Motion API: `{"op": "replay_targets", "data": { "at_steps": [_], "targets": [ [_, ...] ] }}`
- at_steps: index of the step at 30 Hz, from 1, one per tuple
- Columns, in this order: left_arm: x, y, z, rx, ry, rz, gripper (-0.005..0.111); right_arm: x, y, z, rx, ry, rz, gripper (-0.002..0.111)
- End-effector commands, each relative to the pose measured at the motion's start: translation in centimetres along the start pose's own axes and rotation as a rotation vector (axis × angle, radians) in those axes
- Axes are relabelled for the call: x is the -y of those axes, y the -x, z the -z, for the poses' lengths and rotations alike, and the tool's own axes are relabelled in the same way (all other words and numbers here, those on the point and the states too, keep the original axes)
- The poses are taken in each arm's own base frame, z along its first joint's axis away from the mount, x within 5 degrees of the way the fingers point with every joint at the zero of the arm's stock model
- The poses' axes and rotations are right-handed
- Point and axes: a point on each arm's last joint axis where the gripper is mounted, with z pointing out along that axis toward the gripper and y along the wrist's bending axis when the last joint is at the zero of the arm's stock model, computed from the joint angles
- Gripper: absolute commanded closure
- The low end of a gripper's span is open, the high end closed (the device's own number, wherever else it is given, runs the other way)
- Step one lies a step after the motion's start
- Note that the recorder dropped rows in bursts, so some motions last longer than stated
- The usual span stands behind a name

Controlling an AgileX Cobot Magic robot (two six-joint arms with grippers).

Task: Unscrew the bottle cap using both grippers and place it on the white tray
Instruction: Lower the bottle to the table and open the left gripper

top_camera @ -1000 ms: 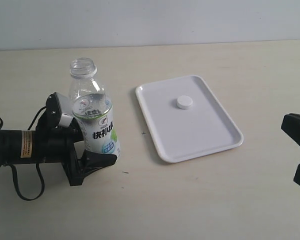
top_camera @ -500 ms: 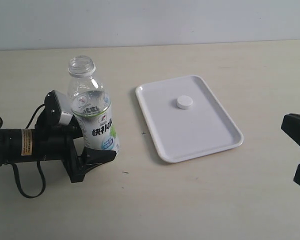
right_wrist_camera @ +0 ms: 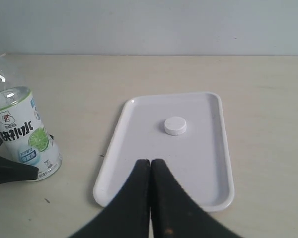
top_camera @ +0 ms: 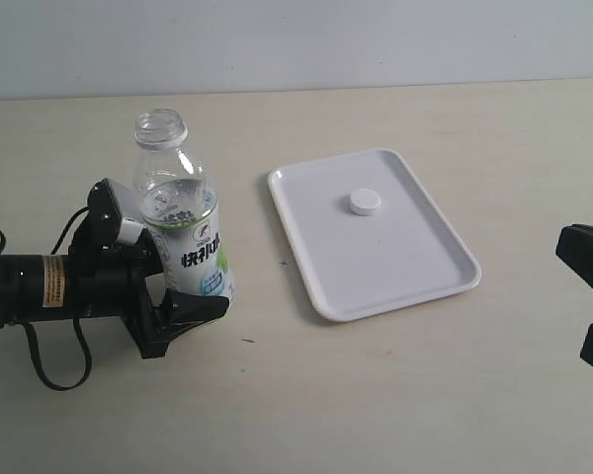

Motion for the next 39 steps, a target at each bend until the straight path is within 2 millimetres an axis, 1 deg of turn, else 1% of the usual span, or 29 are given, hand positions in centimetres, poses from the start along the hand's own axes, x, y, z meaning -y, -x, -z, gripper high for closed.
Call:
{"op": "replay_targets", "data": {
  "at_steps": [1,6,10,27,34,39],
  "targets": [
    [-0.4,0.5,-0.1,0.027,0.039,0.032,0.034,0.0,-0.1,0.0,0.003,0.001,0.016,0.108],
    [-0.6,0.3,0.0,-0.001,0.058,0.037,0.025,0.0,-0.1,0.0,0.003,0.001,0.016,0.108],
    [-0.6,0.3,0.0,-0.001,0.058,0.032,0.021,0.0,-0.1,0.0,0.003,0.001,0.016,0.108],
    [-0.6,0.3,0.0,0.004,0.056,0.030,0.020,0.0,-0.1,0.0,0.003,0.001,0.013,0.108],
    [-0.4,2.1,0.8,0.013,0.056,-0.024,0.020,0.0,-0.1,0.0,0.003,0.001,0.014,0.108],
    [-0.4,2.4,1.3,-0.037,0.080,-0.021,0.020,0.0,-0.1,0.0,0.003,0.001,0.014,0.108]
  ]
}}
